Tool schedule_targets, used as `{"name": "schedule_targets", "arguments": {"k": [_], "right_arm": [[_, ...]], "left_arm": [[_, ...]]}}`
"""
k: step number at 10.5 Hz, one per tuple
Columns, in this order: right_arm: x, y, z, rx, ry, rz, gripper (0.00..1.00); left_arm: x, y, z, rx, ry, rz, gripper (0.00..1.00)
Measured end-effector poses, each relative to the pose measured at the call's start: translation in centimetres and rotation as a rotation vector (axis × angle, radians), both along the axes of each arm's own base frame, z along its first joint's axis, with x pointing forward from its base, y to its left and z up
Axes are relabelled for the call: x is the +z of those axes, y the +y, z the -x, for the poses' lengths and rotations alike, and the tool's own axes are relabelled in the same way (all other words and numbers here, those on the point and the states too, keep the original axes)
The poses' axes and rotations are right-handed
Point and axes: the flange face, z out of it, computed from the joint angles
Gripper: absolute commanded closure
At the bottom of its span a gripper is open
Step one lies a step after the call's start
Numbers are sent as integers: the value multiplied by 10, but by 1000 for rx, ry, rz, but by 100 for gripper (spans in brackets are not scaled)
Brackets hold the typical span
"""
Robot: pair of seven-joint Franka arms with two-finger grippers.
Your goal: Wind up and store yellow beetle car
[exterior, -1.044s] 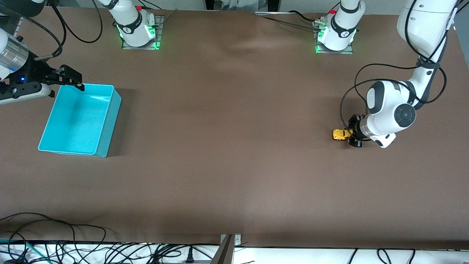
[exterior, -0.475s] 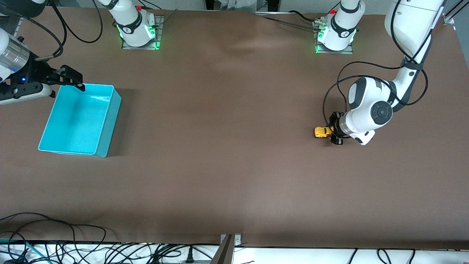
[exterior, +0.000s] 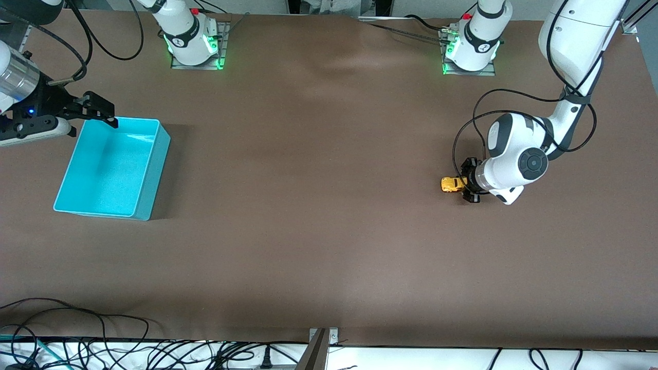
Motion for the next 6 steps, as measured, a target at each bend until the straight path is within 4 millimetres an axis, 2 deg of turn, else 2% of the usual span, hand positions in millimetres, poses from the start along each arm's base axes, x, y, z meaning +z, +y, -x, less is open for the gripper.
{"name": "schedule_targets", "arguments": {"k": [6], "right_arm": [[0, 0, 0, 0, 0, 0, 0]], "left_arm": [[0, 53, -6, 3, -8, 13, 100]]}}
